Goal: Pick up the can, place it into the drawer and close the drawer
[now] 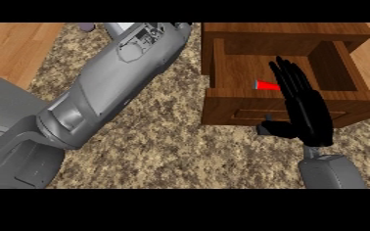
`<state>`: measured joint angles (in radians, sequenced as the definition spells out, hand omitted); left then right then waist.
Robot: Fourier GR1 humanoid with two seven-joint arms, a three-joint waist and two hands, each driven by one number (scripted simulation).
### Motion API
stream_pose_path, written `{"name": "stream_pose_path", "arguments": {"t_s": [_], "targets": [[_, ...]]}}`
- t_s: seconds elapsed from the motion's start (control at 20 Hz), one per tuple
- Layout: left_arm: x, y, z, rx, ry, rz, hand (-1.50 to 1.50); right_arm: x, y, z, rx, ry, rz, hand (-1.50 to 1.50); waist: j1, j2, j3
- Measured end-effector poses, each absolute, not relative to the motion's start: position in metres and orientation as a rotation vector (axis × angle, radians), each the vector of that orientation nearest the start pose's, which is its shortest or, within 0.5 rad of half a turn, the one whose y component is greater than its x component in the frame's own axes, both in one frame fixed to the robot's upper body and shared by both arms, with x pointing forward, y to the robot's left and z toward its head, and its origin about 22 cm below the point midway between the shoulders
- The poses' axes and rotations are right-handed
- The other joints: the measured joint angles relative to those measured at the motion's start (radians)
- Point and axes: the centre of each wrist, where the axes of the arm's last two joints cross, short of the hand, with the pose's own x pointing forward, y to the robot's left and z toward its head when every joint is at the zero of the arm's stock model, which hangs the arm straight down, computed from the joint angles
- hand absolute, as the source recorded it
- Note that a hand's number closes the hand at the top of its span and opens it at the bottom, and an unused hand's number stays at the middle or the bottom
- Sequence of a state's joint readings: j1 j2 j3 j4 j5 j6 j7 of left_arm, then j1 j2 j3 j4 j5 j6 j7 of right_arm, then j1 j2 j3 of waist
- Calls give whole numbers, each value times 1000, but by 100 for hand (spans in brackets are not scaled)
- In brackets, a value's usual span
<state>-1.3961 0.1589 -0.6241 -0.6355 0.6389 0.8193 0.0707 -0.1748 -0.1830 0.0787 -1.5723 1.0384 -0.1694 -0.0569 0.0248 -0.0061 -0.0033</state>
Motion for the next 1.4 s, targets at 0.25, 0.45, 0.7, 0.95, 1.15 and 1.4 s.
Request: {"name": "stream_pose_path", "arguments": {"t_s": [0.25, 0.45, 0.7, 0.95, 1.15, 1.4], "targets": [[422, 44, 215, 234, -1785, -38, -150, 309, -236, 36, -1140, -1708, 924, -150, 15, -10, -12], [420, 62, 223, 236, -1781, -43, -150, 330, -239, 31, -1185, -1700, 948, -150, 22, -13, -17], [414, 77, 223, 237, -1765, -52, -150, 355, -242, 27, -1267, -1683, 956, -150, 33, -12, -19], [407, 92, 218, 240, -1750, -47, -150, 375, -243, 24, -1331, -1689, 927, -150, 37, -9, -17], [400, 108, 208, 244, -1735, -51, -150, 390, -240, 22, -1372, -1683, 887, -150, 42, -3, -12], [390, 118, 200, 240, -1726, -63, -150, 413, -234, 31, -1391, -1672, 843, -150, 48, 9, -5]]}}
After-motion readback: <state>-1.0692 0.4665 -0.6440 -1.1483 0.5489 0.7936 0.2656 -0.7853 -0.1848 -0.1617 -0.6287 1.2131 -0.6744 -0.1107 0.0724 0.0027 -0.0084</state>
